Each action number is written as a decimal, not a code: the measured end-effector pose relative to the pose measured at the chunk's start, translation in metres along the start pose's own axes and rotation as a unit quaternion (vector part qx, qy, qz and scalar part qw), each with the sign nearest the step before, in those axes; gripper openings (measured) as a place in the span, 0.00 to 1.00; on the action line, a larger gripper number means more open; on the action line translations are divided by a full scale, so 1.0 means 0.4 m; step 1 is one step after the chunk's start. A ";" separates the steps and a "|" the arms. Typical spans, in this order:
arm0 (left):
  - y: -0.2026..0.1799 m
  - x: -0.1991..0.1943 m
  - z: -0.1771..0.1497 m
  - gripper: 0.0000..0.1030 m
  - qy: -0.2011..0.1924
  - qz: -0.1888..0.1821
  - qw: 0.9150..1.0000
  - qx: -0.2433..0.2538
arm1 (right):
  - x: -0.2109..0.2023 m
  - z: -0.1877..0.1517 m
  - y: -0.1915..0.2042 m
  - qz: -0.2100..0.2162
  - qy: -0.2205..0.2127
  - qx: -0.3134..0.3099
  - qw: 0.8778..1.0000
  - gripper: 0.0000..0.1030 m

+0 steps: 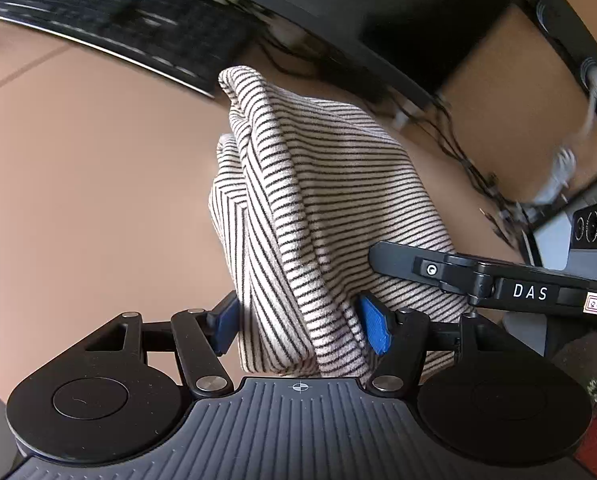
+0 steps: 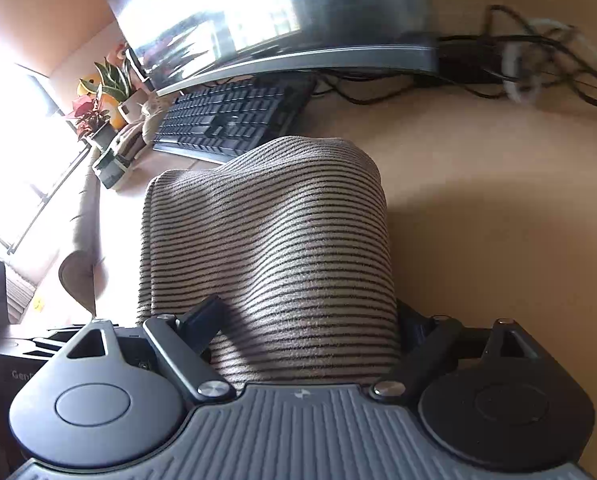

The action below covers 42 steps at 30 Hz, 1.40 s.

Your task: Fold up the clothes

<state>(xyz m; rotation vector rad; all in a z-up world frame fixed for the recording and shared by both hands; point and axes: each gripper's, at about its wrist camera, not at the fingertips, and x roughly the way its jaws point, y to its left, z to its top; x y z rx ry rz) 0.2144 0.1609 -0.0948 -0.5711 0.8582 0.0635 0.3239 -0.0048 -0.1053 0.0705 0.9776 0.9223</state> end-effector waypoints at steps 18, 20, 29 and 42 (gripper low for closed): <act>0.094 -0.075 0.253 0.66 -0.119 -0.010 0.992 0.044 | 0.107 0.076 0.096 -0.058 -0.030 -0.035 0.997 0.92; 0.094 -0.030 0.284 0.64 -0.112 -0.005 0.992 0.052 | 0.085 0.069 0.146 -0.087 -0.051 -0.090 0.991 0.92; 0.160 0.060 0.297 0.64 -0.068 -0.016 0.997 0.037 | 0.093 -0.024 0.339 -0.121 -0.047 -0.263 0.956 0.70; 0.142 -0.098 0.272 0.61 -0.143 -0.036 0.985 0.088 | 0.144 -0.071 0.362 -0.149 -0.053 -0.274 0.949 0.76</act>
